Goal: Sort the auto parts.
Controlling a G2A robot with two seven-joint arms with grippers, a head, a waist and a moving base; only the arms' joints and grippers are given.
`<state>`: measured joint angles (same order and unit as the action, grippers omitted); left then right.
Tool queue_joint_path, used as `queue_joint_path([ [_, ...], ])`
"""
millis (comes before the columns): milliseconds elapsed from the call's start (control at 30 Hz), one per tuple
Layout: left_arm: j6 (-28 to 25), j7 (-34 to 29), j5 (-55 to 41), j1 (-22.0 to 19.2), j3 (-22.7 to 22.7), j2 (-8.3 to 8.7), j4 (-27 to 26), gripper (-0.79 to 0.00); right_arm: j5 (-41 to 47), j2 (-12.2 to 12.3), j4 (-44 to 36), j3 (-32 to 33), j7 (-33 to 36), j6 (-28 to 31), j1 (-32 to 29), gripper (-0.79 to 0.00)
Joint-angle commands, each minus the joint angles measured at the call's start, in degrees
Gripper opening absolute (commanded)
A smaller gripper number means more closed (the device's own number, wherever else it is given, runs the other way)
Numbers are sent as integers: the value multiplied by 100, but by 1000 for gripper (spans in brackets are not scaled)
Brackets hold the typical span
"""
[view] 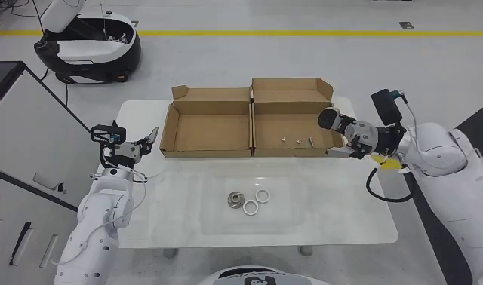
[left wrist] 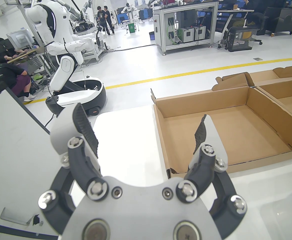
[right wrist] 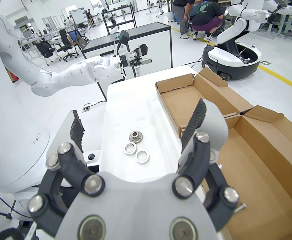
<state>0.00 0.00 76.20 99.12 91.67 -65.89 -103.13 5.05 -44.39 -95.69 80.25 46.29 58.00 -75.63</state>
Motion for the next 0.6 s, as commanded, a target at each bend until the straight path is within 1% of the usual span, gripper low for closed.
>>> queue_joint_path([
  [0,0,0,0,0,0,0,0,0,0,0,0,0,0,0,0,0],
  [267,0,0,0,0,0,0,0,0,0,0,0,0,0,0,0,0],
  [300,-52,0,37,-10,-12,2,-45,0,0,0,0,0,0,0,0,0],
  [367,-184,-107,429,-14,-58,20,-257,0,0,0,0,0,0,0,0,0],
  [467,-411,-758,996,4,-142,49,-668,0,0,0,0,0,0,0,0,0],
  [500,-559,-998,1076,7,-181,56,-810,0,0,0,0,0,0,0,0,0],
  [567,-882,-1626,1535,-39,-269,84,-1093,0,0,0,0,0,0,0,0,0],
])
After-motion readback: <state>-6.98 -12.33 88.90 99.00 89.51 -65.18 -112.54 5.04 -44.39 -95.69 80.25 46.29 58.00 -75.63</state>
